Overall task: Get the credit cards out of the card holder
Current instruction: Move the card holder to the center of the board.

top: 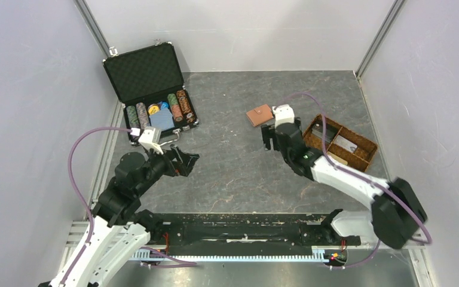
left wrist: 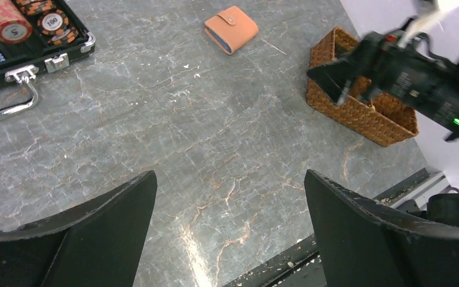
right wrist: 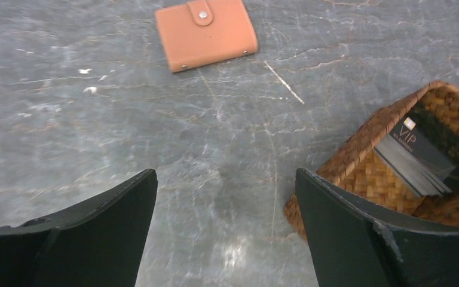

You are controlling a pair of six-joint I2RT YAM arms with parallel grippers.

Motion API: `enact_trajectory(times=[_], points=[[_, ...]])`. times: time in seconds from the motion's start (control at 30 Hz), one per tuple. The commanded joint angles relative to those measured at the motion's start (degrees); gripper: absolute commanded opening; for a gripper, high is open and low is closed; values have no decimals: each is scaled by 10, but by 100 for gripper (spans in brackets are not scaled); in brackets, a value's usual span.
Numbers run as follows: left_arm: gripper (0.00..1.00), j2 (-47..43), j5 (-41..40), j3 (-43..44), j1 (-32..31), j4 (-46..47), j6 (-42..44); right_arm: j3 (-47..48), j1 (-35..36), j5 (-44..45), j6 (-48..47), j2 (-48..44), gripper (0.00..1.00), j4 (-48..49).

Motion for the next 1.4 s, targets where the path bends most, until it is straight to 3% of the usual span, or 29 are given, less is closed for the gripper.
enact_trajectory(times=[0.0,0.13,0.3,0.7,1.0,1.27,1.37], points=[[100,-56,-16,-22,-2,-27,-35,98,-2,63,-71,120,83,43],[100,-76,-19,-27,-2,-30,-32,177,-2,55,-71,228,68,46],[100,-74,-14,-25,-2,-32,-30,270,-1,32,-116,350,59,54],[100,-78,-11,-24,-2,-35,-30,417,-1,66,-252,532,51,40],[100,-77,-16,-24,-2,-35,-28,425,-1,81,-284,570,45,37],[100,-79,-15,-24,-2,-34,-26,371,-1,68,-301,535,3,71],[100,-80,-17,-24,-2,-34,-25,337,0,43,-302,497,0,79]])
